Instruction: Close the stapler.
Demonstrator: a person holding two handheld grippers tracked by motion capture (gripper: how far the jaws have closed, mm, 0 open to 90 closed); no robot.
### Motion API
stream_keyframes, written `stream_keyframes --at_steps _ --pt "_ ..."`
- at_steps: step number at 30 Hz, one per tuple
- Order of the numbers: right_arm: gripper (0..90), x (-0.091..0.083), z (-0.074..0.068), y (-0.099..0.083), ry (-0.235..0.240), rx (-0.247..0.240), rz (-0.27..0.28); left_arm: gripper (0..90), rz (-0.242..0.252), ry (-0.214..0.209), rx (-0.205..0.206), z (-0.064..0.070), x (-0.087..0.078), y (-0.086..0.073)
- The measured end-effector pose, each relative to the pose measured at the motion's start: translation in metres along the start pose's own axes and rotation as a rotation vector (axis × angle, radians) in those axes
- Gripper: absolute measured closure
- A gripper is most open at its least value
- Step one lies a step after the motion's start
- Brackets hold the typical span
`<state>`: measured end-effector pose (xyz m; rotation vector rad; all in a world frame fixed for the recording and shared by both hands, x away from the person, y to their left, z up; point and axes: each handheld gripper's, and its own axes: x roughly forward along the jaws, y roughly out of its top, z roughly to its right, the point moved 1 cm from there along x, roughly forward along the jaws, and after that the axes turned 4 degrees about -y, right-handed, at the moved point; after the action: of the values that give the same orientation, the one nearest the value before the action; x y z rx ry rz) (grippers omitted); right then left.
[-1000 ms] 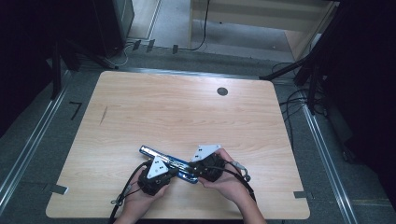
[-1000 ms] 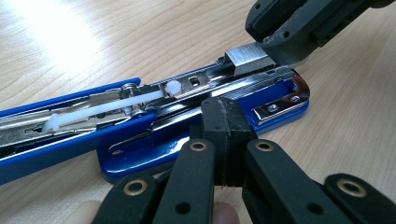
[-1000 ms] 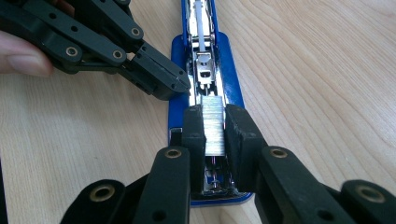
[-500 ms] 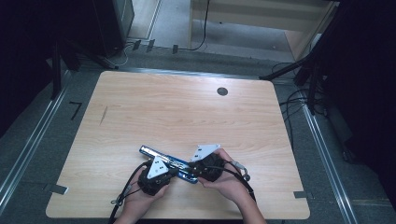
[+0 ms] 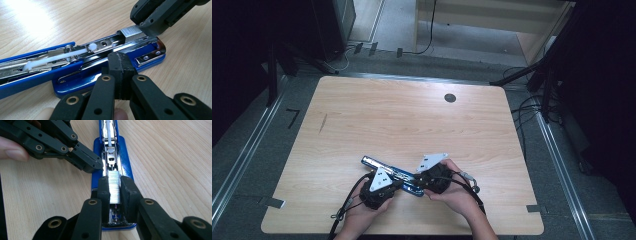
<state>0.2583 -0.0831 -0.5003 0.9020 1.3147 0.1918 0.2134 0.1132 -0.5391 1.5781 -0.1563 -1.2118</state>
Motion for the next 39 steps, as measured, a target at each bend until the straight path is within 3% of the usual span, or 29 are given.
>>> stream_keyframes --at_steps 10,33,39 --pt "79.5 0.0004 -0.0006 0.0023 -0.012 -0.036 -0.013 90.0 0.002 0.001 -0.002 0.0001 0.0001 0.0000" --pt "75.2 -0.0012 -0.0012 0.0019 -0.012 -0.012 -0.001 90.0 0.001 0.000 -0.001 0.0000 0.0001 0.0000" --pt "84.7 -0.0046 0.0009 0.0041 -0.021 0.022 0.045 90.0 0.000 0.000 -0.001 0.0000 0.0000 0.0000"
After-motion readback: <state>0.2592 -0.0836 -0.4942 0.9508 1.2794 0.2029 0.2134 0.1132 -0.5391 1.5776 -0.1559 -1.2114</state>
